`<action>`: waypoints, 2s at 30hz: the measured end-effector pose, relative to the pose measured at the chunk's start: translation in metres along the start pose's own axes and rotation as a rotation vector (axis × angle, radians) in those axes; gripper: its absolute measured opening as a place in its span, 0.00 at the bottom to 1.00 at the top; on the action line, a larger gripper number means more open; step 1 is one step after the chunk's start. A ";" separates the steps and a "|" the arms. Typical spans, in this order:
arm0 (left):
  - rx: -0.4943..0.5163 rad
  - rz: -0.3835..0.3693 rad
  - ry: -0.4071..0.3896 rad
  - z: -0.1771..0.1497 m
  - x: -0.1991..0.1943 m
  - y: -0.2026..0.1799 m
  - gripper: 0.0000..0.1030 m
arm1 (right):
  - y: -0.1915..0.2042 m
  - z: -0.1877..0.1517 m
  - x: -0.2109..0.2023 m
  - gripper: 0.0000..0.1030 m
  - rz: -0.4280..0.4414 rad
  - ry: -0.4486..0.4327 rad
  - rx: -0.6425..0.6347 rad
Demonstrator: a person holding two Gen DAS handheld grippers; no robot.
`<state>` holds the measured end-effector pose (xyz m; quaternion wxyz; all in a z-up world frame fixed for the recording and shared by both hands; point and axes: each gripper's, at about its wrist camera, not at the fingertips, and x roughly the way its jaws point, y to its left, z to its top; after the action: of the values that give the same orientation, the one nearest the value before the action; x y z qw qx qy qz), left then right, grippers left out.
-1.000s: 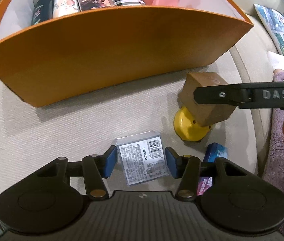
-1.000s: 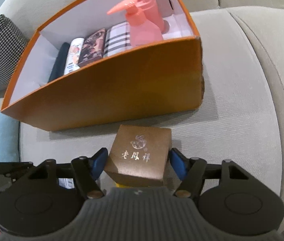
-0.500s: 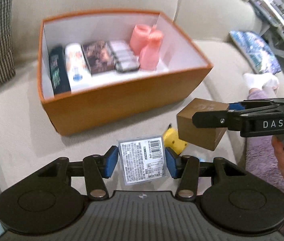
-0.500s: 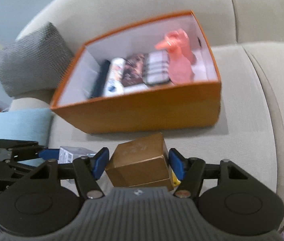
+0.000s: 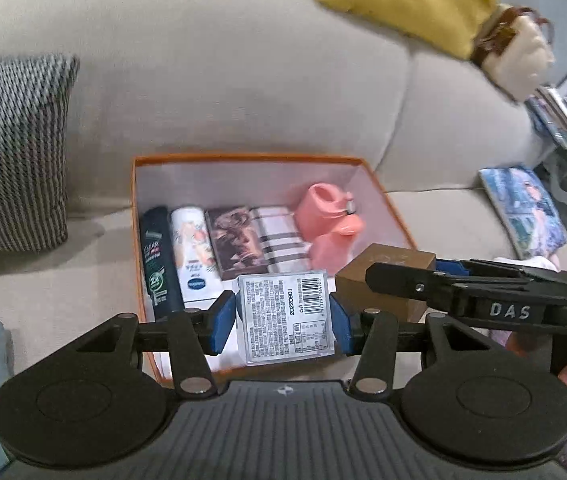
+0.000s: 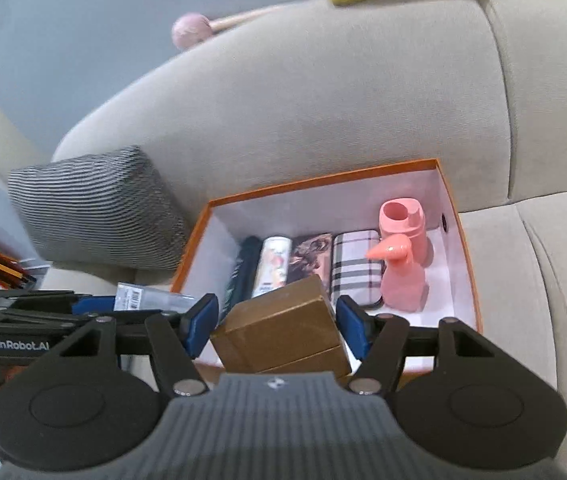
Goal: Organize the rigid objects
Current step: 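Carry the brown box and silver packet over the shoebox with both tools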
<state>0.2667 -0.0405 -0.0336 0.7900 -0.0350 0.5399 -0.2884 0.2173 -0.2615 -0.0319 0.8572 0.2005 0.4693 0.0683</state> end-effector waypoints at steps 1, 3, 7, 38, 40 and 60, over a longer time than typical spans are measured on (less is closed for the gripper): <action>-0.011 0.006 0.019 0.003 0.009 0.004 0.55 | -0.002 0.001 0.012 0.64 -0.009 0.017 0.000; -0.022 0.005 0.055 0.007 0.028 0.011 0.55 | -0.005 0.001 0.032 0.64 -0.018 0.053 -0.005; -0.031 0.017 0.126 0.009 0.063 0.025 0.55 | -0.017 -0.001 0.068 0.64 -0.014 0.117 0.023; 0.123 0.139 0.427 0.006 0.142 0.018 0.66 | -0.043 -0.003 0.125 0.64 -0.023 0.255 0.106; 0.119 0.114 0.413 0.008 0.134 0.019 0.66 | -0.042 -0.005 0.127 0.64 -0.030 0.259 0.109; 0.013 0.183 0.069 0.022 0.039 0.066 0.60 | 0.000 -0.020 0.140 0.64 0.000 0.254 0.041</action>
<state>0.3236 -0.0106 -0.0815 0.7940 0.0296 0.5660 -0.2198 0.2775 -0.2127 -0.1503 0.7866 0.2077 0.5755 0.0834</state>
